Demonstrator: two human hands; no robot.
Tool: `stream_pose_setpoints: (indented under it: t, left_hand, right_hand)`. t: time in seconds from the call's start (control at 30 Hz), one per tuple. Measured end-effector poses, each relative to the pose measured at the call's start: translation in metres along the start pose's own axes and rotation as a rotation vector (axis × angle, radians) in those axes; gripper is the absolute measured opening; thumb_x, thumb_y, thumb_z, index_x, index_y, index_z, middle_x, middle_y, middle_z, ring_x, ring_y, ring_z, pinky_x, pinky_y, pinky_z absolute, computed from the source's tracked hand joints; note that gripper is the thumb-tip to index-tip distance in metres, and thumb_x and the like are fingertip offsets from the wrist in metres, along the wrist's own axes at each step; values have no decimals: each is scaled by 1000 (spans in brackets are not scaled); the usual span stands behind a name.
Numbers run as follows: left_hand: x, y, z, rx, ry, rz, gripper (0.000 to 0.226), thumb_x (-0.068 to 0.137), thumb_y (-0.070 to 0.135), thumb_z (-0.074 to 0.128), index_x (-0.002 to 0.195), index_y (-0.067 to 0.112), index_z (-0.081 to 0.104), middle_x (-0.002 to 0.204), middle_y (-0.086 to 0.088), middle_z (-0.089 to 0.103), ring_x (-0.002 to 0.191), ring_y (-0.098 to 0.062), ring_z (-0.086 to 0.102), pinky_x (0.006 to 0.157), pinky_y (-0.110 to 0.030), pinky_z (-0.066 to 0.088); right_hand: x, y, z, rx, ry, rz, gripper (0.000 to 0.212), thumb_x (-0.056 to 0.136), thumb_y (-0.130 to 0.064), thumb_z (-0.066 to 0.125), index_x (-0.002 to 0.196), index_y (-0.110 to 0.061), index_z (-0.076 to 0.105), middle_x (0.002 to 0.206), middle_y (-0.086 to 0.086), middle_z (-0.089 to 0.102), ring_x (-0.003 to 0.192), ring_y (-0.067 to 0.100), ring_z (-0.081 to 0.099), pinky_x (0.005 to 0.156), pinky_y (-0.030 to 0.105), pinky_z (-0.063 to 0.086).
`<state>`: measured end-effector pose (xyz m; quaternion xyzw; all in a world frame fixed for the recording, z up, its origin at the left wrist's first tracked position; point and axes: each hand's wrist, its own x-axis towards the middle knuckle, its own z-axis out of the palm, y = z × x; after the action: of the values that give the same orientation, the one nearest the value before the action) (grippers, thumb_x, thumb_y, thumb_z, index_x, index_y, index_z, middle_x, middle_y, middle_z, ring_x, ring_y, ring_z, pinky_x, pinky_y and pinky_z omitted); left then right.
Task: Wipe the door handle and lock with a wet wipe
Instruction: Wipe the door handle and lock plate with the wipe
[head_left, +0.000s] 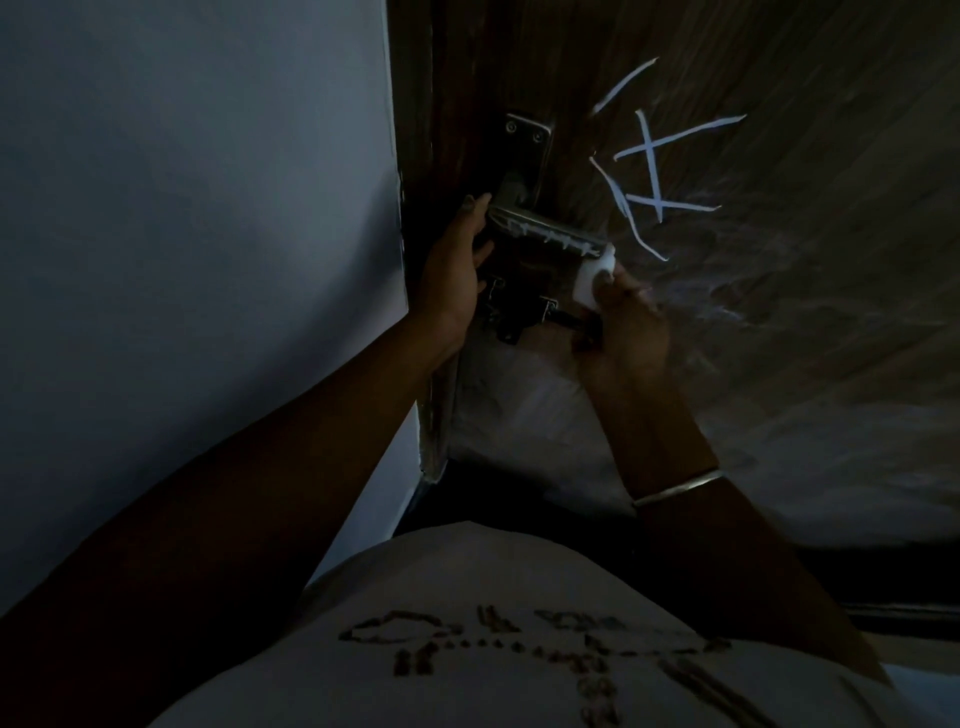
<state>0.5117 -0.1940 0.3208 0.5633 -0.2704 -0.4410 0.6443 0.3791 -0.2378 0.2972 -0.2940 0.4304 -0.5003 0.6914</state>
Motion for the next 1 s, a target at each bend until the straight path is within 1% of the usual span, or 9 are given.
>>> stream_pose_setpoints:
  t: [0.2,0.3,0.37,0.43,0.5,0.67,0.8,0.9,1.0]
  left_hand:
    - [2,2,-4,26,-37,12,47,97,39,23,140,22,34,148,-2,36,133,-19,38,103,-36,31]
    - [2,1,-4,-23,-46,17,45,97,38,25,136,20,39,145,-6,40,131,-20,41,105,-36,36]
    - [1,2,-4,-61,-58,7,45,96,38,30,134,16,42,141,-10,45,128,-23,45,103,-36,40]
    - [1,3,-6,-114,-96,-7,55,89,46,36,133,14,44,137,-14,49,125,-26,49,107,-42,39]
    - [1,3,-8,-103,-95,-31,62,84,51,35,135,16,43,138,-13,48,125,-25,48,108,-46,37]
    - [2,8,-6,-39,-76,-24,48,97,40,24,138,18,38,145,-6,41,129,-18,41,99,-30,39]
    - [5,6,-7,-57,-79,-32,47,98,36,24,138,14,37,143,-12,42,129,-24,43,106,-37,38]
    - [6,6,-7,-81,-90,-35,47,98,36,25,135,11,40,137,-14,48,125,-26,47,109,-44,35]
    - [7,5,-8,-75,-75,-30,46,99,35,23,136,12,39,138,-15,46,126,-26,46,109,-41,36]
  right_hand:
    - [-2,9,17,238,-49,142,15,94,-9,50,100,-12,64,91,6,68,76,18,65,71,31,52]
    - [-6,13,34,302,-118,202,17,95,-8,46,97,-6,63,77,8,72,68,20,69,64,31,58]
    - [-11,16,49,320,-168,245,23,96,-10,44,112,-3,59,92,12,71,76,23,69,69,34,59]
    - [-14,20,57,323,-192,275,34,97,-12,42,129,-3,49,116,17,60,93,28,62,84,41,52]
    - [-13,22,56,325,-220,276,37,97,-13,41,132,-2,46,122,19,56,99,30,60,94,45,47]
    - [-1,20,39,453,-233,237,21,97,-12,42,109,-3,57,80,13,72,71,24,71,62,36,59]
    - [-1,29,53,438,-259,253,32,98,-13,40,127,-3,49,113,16,62,102,29,61,84,40,55]
    - [-1,36,71,385,-230,385,40,96,-17,45,134,-8,46,134,15,52,121,31,51,88,41,51]
    - [4,38,76,390,-225,437,40,94,-18,48,134,-12,48,135,14,52,116,30,53,78,41,52]
